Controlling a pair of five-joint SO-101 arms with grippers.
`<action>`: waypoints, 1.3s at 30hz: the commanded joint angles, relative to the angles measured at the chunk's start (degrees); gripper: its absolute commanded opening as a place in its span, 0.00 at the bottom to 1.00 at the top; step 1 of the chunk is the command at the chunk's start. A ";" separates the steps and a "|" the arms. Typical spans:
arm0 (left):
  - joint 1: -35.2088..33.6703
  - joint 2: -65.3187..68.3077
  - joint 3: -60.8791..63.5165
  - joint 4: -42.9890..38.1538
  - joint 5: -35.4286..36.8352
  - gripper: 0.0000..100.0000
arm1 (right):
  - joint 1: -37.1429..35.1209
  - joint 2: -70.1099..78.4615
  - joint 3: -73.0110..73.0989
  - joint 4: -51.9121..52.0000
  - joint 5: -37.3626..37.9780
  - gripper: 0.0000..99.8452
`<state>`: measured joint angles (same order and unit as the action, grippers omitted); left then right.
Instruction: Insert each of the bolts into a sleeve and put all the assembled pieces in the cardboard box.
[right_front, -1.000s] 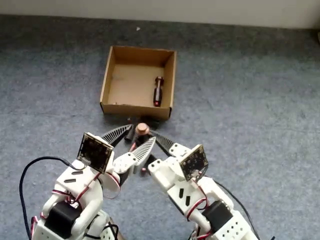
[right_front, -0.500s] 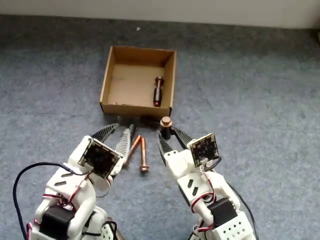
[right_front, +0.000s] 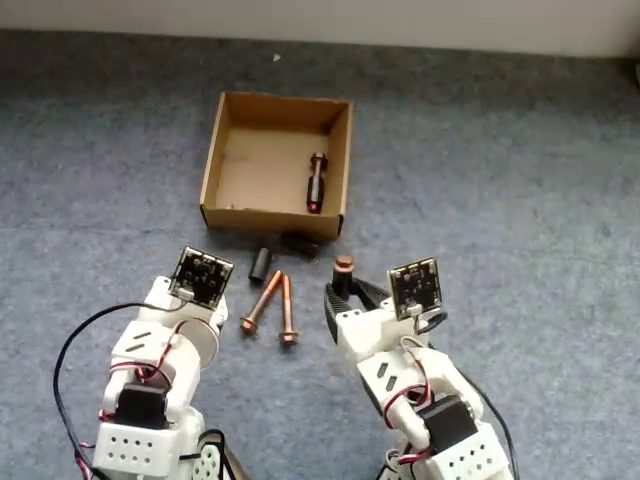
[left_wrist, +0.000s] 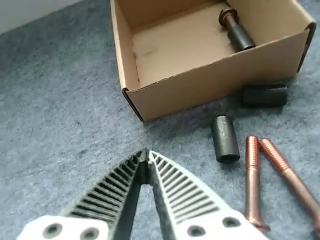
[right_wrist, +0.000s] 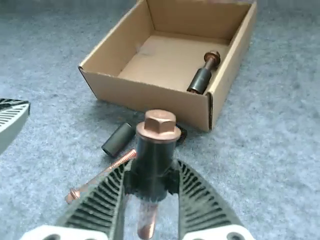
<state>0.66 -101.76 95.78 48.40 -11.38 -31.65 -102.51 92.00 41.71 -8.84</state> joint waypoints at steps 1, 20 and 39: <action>-0.31 -0.04 1.45 -2.37 -0.44 0.01 | 0.40 1.63 -7.16 -0.22 -0.53 0.00; -0.40 0.04 1.45 -2.29 -0.44 0.01 | 2.24 77.85 -49.01 -25.36 -0.44 0.00; -0.22 -0.04 1.45 -0.09 -0.44 0.01 | 5.93 106.77 -59.65 -45.32 -0.44 0.01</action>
<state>0.75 -101.58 96.04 48.04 -11.38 -27.08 5.27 35.56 -1.63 -9.01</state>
